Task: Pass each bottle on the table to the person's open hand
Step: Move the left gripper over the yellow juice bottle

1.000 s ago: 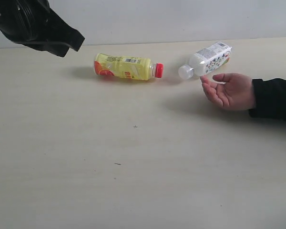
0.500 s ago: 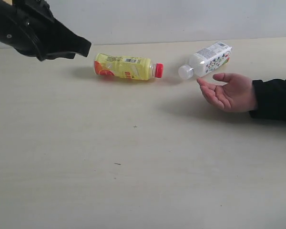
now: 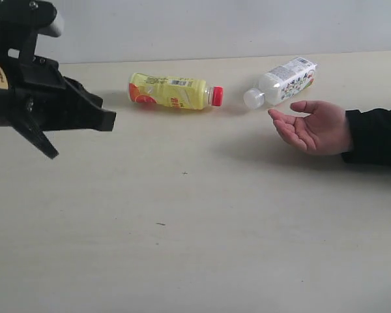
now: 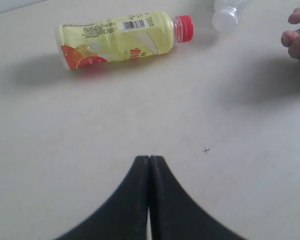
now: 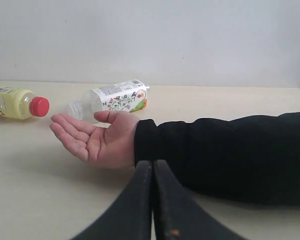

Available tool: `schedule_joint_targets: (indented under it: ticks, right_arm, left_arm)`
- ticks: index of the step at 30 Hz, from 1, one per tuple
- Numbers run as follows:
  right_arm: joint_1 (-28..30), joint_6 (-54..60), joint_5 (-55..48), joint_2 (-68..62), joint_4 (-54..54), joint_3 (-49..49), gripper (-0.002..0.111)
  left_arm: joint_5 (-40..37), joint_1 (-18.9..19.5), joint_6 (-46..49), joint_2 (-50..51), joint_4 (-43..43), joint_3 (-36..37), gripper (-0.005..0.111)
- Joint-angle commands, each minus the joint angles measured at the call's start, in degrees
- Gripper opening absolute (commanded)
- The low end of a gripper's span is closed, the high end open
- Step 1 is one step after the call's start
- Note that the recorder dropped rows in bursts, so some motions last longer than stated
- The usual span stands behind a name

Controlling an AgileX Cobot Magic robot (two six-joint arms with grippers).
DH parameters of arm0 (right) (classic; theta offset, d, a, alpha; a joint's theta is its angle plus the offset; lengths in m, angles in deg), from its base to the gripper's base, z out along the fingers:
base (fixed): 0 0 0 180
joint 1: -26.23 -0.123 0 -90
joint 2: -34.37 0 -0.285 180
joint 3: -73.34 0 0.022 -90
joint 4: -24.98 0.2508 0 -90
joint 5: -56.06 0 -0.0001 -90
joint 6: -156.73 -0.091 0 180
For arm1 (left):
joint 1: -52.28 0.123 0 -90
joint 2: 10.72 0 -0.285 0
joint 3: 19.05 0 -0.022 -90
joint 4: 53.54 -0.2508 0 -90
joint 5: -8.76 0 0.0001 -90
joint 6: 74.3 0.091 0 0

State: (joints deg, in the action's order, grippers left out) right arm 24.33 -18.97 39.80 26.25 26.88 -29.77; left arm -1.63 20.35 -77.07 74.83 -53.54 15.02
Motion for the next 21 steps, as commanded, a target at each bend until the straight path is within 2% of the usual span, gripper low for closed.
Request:
schedule_joint_targets:
  ticks: [1, 11, 14, 15, 16, 18, 21]
  right_arm:
    - [0.3, 0.2, 0.4, 0.3, 0.1, 0.3, 0.0]
    - [0.3, 0.2, 0.4, 0.3, 0.1, 0.3, 0.0]
    - [0.3, 0.2, 0.4, 0.3, 0.1, 0.3, 0.0]
    - [0.3, 0.2, 0.4, 0.3, 0.1, 0.3, 0.0]
    - [0.3, 0.2, 0.4, 0.3, 0.1, 0.3, 0.0]
    - [0.3, 0.2, 0.4, 0.3, 0.1, 0.3, 0.0]
    - [0.3, 0.2, -0.2, 0.3, 0.1, 0.3, 0.0]
  left_arm:
    - [6.0, 0.0, 2.8, -0.5, 0.7, 3.9, 0.0]
    - [7.0, 0.0, 3.4, -0.5, 0.6, 4.7, 0.0]
    - [6.6, 0.0, 7.2, -0.2, 0.0, 4.3, 0.0]
    - [6.3, 0.0, 12.2, 0.2, -0.3, 2.3, 0.0]
    - [4.5, 0.0, 13.0, 0.7, -0.3, 0.2, 0.0]
    - [-5.0, 0.8, 13.4, 4.1, -1.3, -10.0, 0.0]
    - [-25.2, 1.2, 25.6, 13.6, -2.5, -28.7, 0.0]
